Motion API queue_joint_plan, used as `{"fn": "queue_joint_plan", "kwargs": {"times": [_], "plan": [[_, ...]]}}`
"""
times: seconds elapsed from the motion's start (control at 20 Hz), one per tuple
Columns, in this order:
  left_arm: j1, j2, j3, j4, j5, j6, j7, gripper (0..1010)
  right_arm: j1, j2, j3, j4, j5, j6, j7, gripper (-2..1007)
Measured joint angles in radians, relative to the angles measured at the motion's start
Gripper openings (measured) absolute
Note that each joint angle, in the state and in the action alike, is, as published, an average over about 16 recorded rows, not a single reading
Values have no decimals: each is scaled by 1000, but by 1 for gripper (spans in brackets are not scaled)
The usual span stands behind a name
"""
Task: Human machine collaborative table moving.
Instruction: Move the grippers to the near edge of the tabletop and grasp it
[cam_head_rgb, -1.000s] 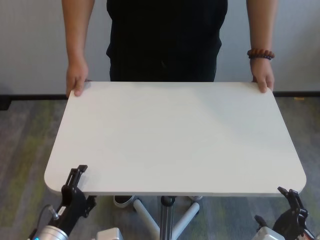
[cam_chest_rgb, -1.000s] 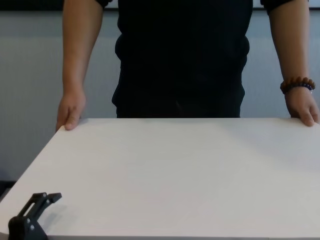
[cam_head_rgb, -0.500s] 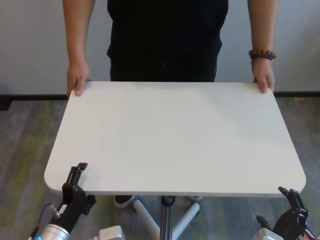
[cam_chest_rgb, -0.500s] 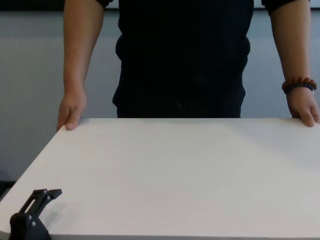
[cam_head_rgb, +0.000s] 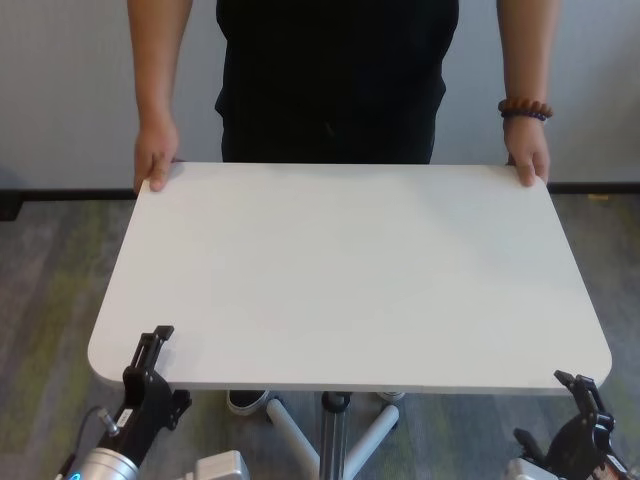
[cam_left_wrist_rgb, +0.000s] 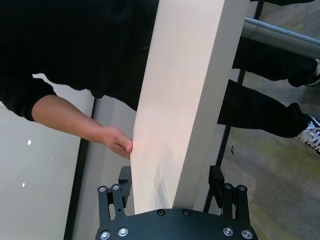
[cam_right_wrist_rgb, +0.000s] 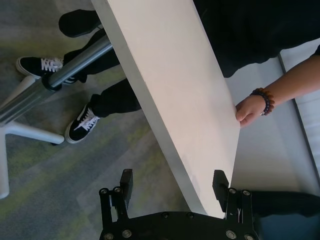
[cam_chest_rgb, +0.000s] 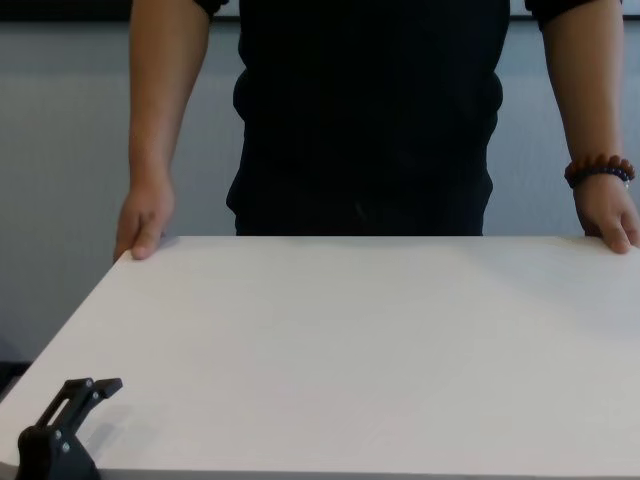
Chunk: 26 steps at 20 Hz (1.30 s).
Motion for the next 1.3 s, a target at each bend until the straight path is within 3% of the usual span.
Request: {"fn": "queue_joint_plan", "kwargs": {"times": [0.7,1.3], "plan": [[1,3,0,-3,-6,-1,-3,1001,55,-21,-30,52,-158,47,3,1001],[2,4,0,-4,-8,-2,-4,1001,116,-67,-44,132,-238,37,-2,1001]]}}
